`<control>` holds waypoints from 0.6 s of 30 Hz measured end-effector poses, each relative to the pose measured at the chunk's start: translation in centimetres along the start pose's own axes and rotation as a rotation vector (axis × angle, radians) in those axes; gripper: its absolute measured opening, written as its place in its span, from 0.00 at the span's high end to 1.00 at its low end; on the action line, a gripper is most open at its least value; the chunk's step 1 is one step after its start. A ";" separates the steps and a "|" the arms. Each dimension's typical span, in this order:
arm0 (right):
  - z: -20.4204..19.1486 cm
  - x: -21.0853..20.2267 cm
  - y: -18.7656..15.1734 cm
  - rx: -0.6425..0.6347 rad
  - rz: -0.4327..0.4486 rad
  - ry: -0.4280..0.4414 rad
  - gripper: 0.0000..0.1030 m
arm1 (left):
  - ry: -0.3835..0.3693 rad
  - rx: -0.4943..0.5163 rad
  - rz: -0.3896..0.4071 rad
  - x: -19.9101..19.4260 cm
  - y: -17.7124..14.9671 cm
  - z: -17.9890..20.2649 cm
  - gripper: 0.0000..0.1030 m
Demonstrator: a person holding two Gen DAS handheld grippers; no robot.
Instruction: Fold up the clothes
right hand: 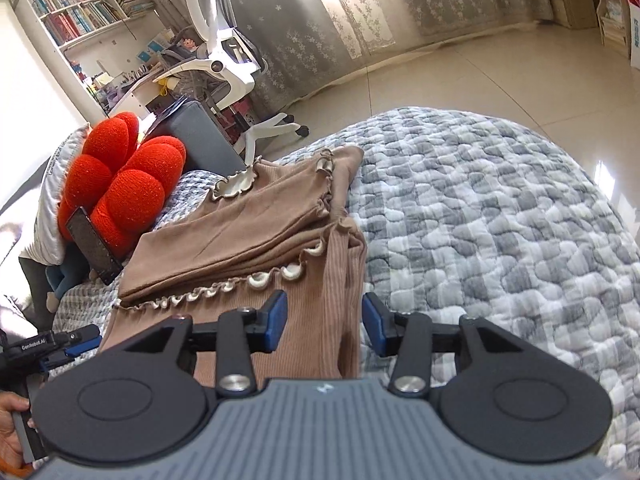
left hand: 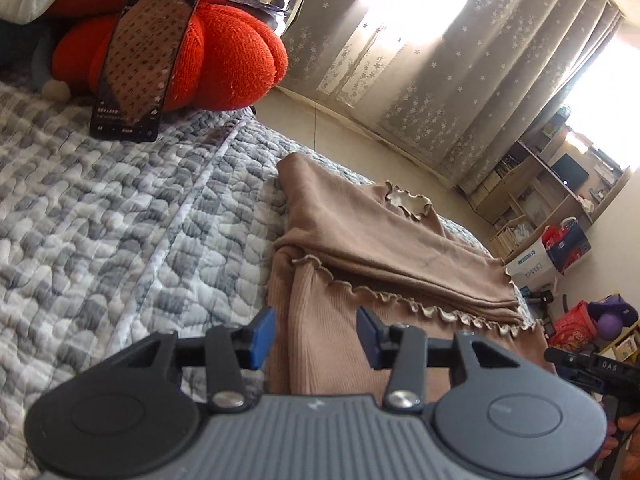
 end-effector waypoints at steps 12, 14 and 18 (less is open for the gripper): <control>0.9 2.6 -1.5 -0.131 0.095 -0.054 0.90 | 0.073 0.191 0.103 1.1 -2.0 0.3 0.92; 0.8 2.4 -1.2 -0.139 0.094 -0.046 0.90 | 0.065 0.191 0.088 1.0 -1.4 0.4 0.88; 1.4 2.3 0.1 -0.094 0.071 -0.002 0.78 | 0.038 0.106 0.092 1.1 0.3 -1.1 0.48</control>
Point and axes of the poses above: each gripper's, at about its wrist camera, not at the fingertips, and x roughly the way its jaws point, z to its right, y to its top, the point moved 1 cm from there along x, roughly the way its jaws point, and after that the axes turned 8 degrees about z, right-handed, at the moved point
